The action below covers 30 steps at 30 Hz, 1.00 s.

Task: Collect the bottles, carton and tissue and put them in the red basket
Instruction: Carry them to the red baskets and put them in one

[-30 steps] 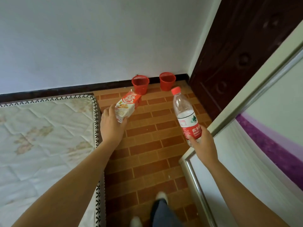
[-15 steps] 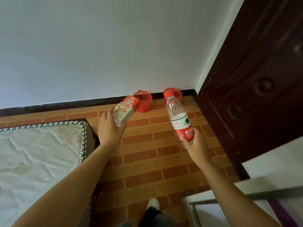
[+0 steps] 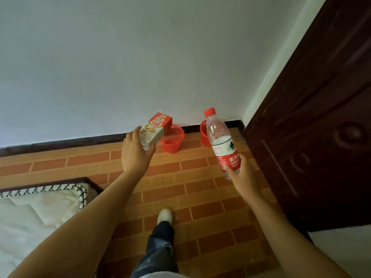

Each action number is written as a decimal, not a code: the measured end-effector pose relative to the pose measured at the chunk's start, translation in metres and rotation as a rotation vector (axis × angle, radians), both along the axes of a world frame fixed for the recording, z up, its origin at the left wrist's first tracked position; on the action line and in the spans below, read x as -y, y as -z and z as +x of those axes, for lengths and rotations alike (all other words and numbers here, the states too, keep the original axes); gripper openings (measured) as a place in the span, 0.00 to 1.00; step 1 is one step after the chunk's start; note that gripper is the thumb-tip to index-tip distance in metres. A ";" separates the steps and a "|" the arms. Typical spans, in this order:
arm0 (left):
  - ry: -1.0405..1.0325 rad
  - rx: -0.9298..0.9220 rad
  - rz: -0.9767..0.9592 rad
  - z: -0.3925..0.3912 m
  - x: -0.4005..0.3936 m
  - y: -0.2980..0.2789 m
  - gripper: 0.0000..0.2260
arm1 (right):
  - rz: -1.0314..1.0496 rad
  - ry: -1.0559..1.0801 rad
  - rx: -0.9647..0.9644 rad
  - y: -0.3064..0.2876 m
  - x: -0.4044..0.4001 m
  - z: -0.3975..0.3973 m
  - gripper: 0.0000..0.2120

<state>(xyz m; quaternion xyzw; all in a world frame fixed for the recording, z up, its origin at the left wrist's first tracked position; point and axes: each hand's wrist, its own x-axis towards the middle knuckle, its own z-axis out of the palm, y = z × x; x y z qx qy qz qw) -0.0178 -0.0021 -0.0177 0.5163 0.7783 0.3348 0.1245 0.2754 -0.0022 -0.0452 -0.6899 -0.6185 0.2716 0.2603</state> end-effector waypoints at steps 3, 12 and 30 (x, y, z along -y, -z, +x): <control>0.034 0.004 0.008 -0.016 -0.063 0.000 0.30 | -0.013 0.014 -0.008 0.001 -0.058 -0.019 0.29; 0.116 0.005 -0.030 -0.036 -0.211 -0.002 0.29 | -0.032 0.081 0.018 0.000 -0.181 -0.042 0.31; -0.112 0.026 -0.103 -0.005 -0.391 0.033 0.29 | -0.088 -0.198 0.128 0.014 -0.426 -0.011 0.30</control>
